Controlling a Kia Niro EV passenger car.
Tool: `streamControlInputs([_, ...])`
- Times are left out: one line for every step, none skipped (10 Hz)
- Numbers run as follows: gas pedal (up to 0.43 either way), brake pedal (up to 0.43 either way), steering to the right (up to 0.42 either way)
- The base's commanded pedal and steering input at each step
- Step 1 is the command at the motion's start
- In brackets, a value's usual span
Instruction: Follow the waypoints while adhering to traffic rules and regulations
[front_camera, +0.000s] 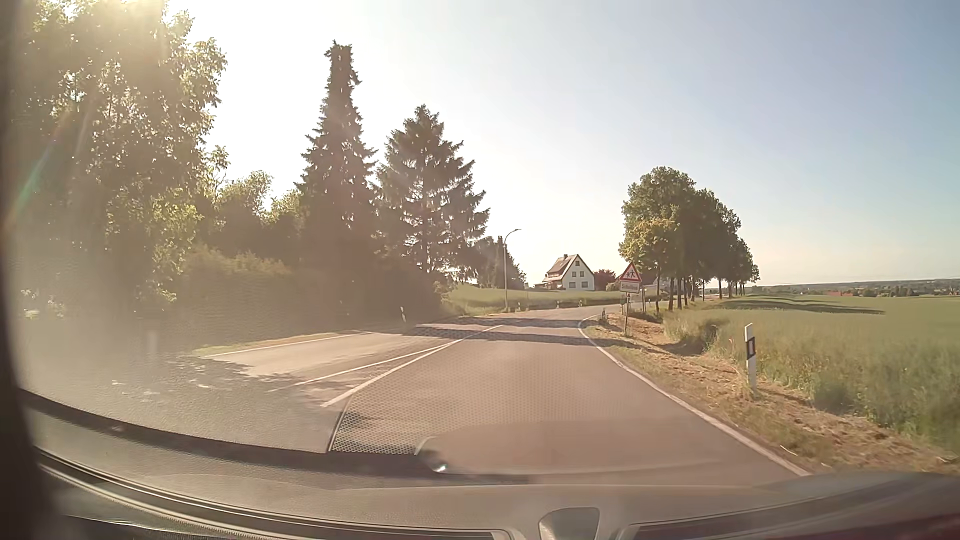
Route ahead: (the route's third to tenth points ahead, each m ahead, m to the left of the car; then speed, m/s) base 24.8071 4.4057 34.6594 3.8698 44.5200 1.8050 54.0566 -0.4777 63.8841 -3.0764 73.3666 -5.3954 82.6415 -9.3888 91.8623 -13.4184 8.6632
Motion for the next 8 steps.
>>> streamControlInputs([0.331, 0.006, -0.011])
streamControlInputs([0.331, 0.006, -0.006])
streamControlInputs([0.331, 0.006, -0.003])
streamControlInputs([0.331, 0.006, -0.001])
streamControlInputs([0.331, 0.006, 0.003])
streamControlInputs([0.331, 0.006, 0.008])
streamControlInputs([0.331, 0.006, 0.010])
streamControlInputs([0.331, 0.006, 0.012])
